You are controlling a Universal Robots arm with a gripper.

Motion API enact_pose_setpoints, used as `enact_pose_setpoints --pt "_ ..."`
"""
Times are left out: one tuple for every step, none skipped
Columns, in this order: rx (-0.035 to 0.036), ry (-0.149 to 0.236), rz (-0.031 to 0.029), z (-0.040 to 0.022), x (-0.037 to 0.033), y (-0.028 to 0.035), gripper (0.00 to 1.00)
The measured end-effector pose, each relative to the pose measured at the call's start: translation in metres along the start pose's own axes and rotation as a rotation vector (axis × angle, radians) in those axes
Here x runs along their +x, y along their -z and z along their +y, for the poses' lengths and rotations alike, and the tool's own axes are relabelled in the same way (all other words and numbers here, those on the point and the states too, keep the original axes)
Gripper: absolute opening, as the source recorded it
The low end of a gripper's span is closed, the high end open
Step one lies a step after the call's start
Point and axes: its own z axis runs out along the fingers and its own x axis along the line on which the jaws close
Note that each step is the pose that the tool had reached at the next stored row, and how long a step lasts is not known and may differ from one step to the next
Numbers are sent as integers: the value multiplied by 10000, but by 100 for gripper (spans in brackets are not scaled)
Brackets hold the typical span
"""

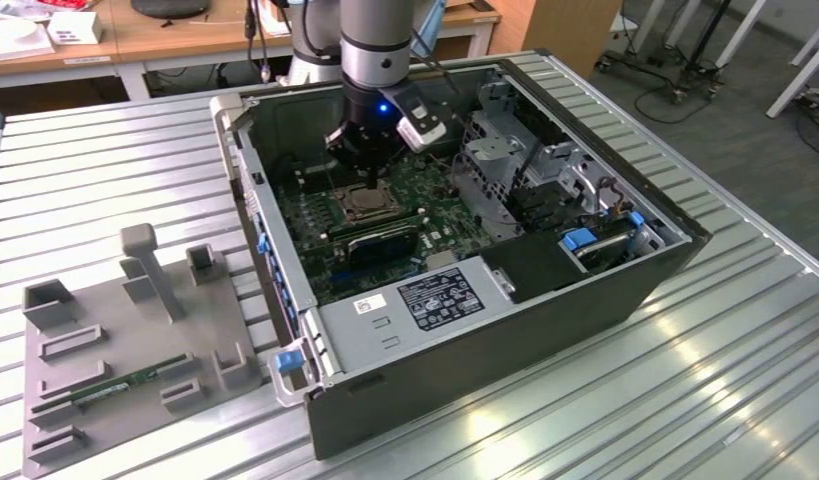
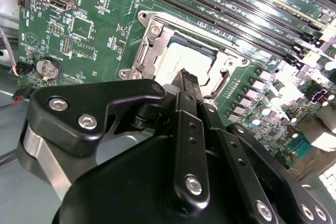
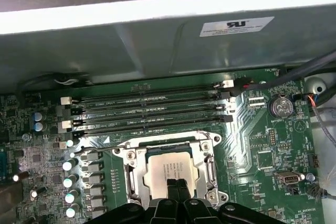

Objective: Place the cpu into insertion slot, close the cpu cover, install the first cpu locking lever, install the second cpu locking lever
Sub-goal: 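Close the cpu cover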

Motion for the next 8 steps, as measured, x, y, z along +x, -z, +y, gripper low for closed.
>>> enact_pose_setpoints --pt "-1 31 -3 0 1 3 11" --pt "-2 54 -9 0 3 7 11" --pt "-5 71 -17 0 5 11 11" --pt "-7 84 -29 0 7 16 11" --pt "-9 91 -43 0 10 20 11" --pt "-14 95 -61 -1 15 20 11" --pt "-16 96 -82 -3 24 21 11" --pt "-17 96 -108 -5 37 22 11"
